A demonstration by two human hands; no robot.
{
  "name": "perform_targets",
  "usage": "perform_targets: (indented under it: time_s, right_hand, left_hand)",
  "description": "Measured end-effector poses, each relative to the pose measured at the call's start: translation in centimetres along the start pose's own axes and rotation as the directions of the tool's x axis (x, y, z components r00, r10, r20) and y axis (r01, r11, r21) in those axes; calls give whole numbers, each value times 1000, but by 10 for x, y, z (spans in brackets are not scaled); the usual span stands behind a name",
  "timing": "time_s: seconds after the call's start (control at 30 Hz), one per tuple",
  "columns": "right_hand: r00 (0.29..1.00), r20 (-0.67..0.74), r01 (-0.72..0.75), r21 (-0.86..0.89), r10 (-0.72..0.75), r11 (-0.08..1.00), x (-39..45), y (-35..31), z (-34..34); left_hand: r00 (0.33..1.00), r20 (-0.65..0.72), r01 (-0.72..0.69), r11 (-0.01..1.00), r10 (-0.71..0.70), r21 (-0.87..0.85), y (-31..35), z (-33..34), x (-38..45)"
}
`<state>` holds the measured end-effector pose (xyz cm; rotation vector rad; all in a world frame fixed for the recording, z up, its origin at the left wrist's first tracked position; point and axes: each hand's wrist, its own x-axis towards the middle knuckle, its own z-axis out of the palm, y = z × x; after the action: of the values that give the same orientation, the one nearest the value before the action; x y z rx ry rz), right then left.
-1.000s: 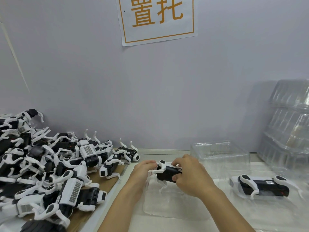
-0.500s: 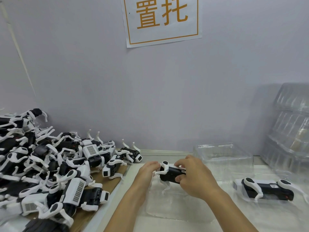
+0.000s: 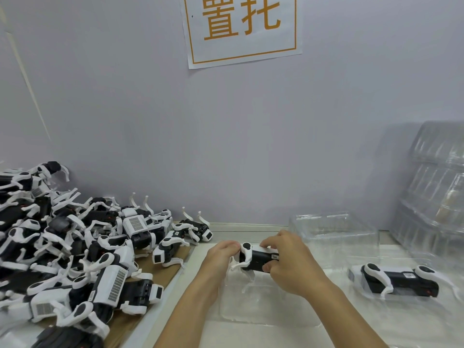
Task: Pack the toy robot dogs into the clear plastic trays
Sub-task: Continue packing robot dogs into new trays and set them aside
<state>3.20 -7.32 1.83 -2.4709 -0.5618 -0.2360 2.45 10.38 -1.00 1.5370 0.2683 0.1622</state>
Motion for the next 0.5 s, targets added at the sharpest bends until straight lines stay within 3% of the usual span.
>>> perform_targets:
  time_s: [0.5]
  right_hand:
    - [1000,-16,1,-45,-2,999,-2,-3,2]
  left_hand:
    - [997,-66,34,999,-31,34,-1,-1,8]
